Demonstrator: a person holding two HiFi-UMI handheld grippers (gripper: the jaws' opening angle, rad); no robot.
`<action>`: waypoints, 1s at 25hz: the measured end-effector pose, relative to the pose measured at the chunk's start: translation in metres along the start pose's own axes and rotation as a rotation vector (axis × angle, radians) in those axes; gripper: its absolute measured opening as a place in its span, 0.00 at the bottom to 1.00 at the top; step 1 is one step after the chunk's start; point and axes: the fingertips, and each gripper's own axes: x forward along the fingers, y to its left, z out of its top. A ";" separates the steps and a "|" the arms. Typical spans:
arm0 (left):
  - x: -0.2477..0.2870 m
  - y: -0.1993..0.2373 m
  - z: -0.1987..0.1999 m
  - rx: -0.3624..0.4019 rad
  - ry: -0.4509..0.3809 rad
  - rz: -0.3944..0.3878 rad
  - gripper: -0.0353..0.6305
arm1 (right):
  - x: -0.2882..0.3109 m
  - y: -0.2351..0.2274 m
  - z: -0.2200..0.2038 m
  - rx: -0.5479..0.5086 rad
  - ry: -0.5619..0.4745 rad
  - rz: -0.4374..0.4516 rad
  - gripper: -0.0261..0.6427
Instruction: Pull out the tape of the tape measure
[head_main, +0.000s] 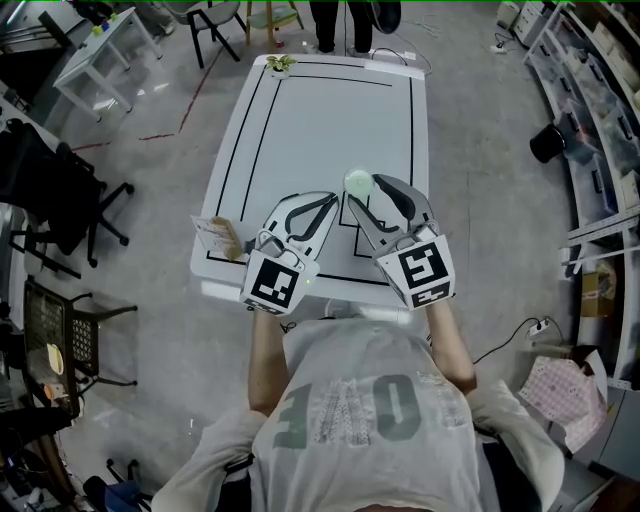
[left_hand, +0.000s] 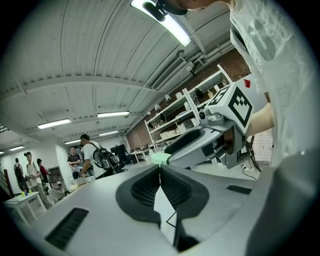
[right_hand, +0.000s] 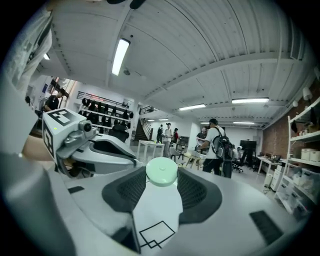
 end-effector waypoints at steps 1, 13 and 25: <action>-0.005 0.007 -0.003 -0.005 0.009 0.033 0.10 | 0.001 -0.013 -0.005 0.007 0.013 -0.045 0.36; -0.311 0.176 -0.079 -0.263 0.181 1.154 0.09 | -0.084 -0.221 -0.095 0.090 0.180 -0.592 0.35; -0.268 0.153 -0.085 -0.353 0.184 1.095 0.09 | -0.064 -0.191 -0.112 0.131 0.192 -0.477 0.35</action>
